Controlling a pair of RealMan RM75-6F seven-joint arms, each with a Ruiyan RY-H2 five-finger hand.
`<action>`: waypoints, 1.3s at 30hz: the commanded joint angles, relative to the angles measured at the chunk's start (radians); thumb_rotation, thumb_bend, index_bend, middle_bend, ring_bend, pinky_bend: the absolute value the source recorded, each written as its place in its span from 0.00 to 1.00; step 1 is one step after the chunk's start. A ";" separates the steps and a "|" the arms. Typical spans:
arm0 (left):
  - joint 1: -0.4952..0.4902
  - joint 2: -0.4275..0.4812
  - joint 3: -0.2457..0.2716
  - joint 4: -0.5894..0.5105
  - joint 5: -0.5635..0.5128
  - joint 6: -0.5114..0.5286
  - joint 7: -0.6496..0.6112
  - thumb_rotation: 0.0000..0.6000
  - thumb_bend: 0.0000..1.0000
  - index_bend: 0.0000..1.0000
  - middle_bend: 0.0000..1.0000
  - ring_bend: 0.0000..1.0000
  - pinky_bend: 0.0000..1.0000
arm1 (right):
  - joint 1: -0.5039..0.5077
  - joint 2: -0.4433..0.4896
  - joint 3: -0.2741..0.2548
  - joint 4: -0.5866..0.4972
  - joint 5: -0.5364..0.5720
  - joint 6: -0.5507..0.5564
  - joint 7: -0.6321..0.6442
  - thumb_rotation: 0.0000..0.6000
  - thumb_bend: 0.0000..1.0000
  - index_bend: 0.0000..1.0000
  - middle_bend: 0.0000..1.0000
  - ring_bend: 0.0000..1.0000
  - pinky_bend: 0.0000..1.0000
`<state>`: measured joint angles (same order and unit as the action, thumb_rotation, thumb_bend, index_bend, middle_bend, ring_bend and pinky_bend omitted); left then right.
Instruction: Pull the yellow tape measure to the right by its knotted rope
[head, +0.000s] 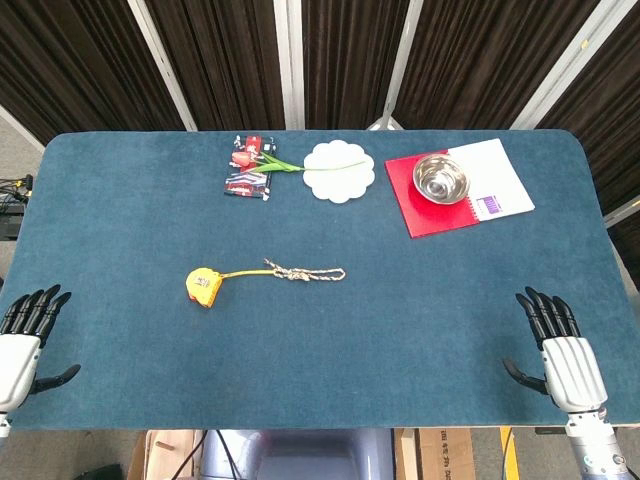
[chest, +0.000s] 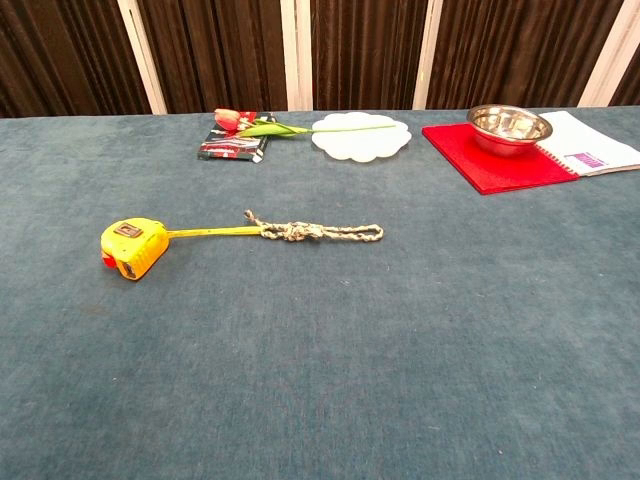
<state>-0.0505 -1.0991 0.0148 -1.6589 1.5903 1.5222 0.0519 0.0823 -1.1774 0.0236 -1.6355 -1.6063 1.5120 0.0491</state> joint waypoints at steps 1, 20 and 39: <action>0.001 0.000 -0.001 0.000 -0.002 0.001 0.000 1.00 0.00 0.00 0.00 0.00 0.00 | 0.001 0.000 -0.001 -0.002 0.001 -0.002 0.000 1.00 0.25 0.00 0.00 0.00 0.00; 0.001 0.000 0.002 -0.005 0.004 0.003 -0.007 1.00 0.00 0.00 0.00 0.00 0.00 | 0.043 0.002 0.008 -0.016 -0.024 -0.046 0.000 1.00 0.25 0.00 0.00 0.00 0.00; -0.005 0.007 -0.005 -0.017 -0.027 -0.022 -0.023 1.00 0.00 0.00 0.00 0.00 0.00 | 0.358 -0.156 0.228 -0.061 0.183 -0.362 -0.167 1.00 0.25 0.36 0.05 0.00 0.00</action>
<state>-0.0547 -1.0924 0.0105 -1.6748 1.5662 1.5028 0.0280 0.4031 -1.3006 0.2247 -1.7000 -1.4578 1.1872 -0.0851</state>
